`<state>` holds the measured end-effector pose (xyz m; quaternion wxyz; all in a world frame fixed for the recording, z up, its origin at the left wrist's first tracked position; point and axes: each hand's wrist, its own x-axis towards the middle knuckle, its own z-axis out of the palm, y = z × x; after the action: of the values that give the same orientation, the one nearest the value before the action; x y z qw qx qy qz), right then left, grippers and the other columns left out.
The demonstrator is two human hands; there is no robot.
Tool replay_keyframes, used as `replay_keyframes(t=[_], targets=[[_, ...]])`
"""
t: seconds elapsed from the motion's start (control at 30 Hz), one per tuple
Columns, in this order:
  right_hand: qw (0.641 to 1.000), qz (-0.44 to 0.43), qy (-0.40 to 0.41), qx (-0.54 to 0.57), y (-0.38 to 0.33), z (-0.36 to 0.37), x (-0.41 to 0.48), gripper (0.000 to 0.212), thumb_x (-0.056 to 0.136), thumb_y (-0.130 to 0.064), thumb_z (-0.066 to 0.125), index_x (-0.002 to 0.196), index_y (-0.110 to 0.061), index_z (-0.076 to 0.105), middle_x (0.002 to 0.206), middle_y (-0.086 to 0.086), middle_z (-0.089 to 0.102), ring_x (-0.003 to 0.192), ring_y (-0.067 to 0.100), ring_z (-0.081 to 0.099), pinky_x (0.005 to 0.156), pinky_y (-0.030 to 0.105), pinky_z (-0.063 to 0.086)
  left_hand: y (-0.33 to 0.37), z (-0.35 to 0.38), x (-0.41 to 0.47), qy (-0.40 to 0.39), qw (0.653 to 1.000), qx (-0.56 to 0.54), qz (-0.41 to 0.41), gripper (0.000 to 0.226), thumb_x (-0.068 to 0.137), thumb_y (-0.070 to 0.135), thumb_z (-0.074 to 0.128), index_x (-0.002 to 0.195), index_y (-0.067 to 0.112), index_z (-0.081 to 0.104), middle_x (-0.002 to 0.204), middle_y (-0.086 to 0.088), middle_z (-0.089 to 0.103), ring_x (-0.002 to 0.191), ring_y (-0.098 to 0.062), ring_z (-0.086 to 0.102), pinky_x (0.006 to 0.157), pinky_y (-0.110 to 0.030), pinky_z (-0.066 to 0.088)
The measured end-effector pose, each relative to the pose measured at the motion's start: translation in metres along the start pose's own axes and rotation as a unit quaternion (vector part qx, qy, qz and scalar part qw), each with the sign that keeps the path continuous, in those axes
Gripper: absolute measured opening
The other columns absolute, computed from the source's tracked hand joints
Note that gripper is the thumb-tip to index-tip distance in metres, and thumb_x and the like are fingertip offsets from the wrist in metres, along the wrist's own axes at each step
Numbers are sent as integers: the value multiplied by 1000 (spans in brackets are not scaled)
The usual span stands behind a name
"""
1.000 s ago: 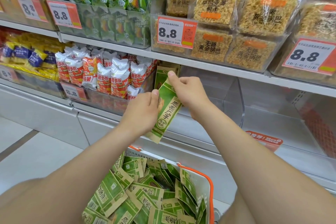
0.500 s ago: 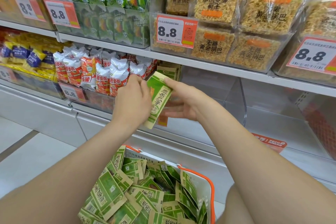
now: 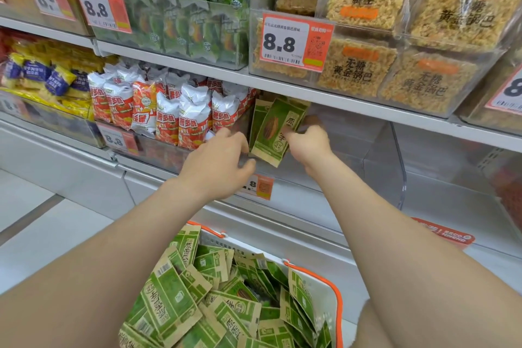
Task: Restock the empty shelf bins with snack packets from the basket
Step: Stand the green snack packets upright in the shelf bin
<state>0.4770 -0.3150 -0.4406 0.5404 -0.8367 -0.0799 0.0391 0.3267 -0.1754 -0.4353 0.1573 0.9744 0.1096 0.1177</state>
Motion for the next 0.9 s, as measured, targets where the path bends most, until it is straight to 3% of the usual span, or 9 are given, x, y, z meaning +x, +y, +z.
replay_keyframes(t=[0.07, 0.2, 0.33, 0.47, 0.57, 0.7, 0.8, 0.9], targets=[[997, -49, -21, -64, 3, 2, 4, 34, 97, -29, 72, 120, -20, 49, 118, 6, 68, 110, 32, 66, 94, 47, 56, -2, -1, 1, -10, 1000, 10, 2, 26, 94, 50, 56, 106, 31, 67, 108, 5, 61, 100, -24, 63, 85, -45, 57], [983, -86, -29, -162, 9, 14, 16, 39, 98, -20, 70, 131, -12, 50, 123, 9, 64, 113, 34, 61, 88, 38, 52, -4, -1, 1, -17, 1000, 1, -8, 21, 89, 49, 56, 92, 34, 70, 100, 8, 66, 92, -23, 66, 80, -42, 59], [978, -70, -17, -195, 14, 31, 26, 35, 93, -24, 74, 123, -13, 61, 122, 13, 66, 116, 37, 63, 93, 44, 58, -6, 1, 2, -15, 1000, -6, -3, 22, 90, 49, 55, 93, 34, 71, 102, 9, 65, 91, -22, 67, 78, -41, 58], [982, -58, -10, -179, 16, 37, 30, 29, 89, -21, 78, 111, -13, 61, 108, 7, 71, 103, 27, 69, 78, 31, 53, -9, 3, 2, -9, 1000, -10, 4, 20, 92, 46, 57, 97, 32, 72, 105, 8, 63, 93, -23, 66, 80, -43, 58], [984, -22, -10, -179, 19, 39, 30, 43, 87, -31, 82, 109, -13, 50, 102, 1, 62, 95, 20, 61, 76, 31, 49, -10, 3, 1, -8, 1000, -10, 6, 20, 94, 44, 57, 99, 32, 72, 104, 7, 62, 93, -22, 65, 80, -42, 58], [978, 4, -21, -206, 21, 36, 30, 60, 77, -47, 86, 117, -12, 55, 102, 3, 68, 97, 24, 69, 66, 32, 49, -11, 1, 0, -8, 1000, -15, 4, 16, 95, 42, 57, 95, 32, 69, 97, 9, 65, 91, -21, 64, 78, -43, 59], [970, 6, -47, -237, 20, 27, 26, 53, 76, -52, 82, 108, -14, 62, 90, -1, 67, 88, 21, 68, 56, 27, 43, -11, -2, -3, -13, 1000, -16, -9, 15, 94, 38, 58, 84, 29, 62, 81, 8, 66, 82, -20, 64, 69, -37, 55], [964, -23, -64, -257, 17, 16, 19, 30, 86, -44, 76, 85, -19, 60, 82, -3, 61, 90, 23, 64, 65, 29, 44, -11, -3, -5, -28, 999, -20, -12, 27, 91, 37, 59, 69, 22, 56, 67, 4, 63, 71, -21, 61, 65, -36, 53]])
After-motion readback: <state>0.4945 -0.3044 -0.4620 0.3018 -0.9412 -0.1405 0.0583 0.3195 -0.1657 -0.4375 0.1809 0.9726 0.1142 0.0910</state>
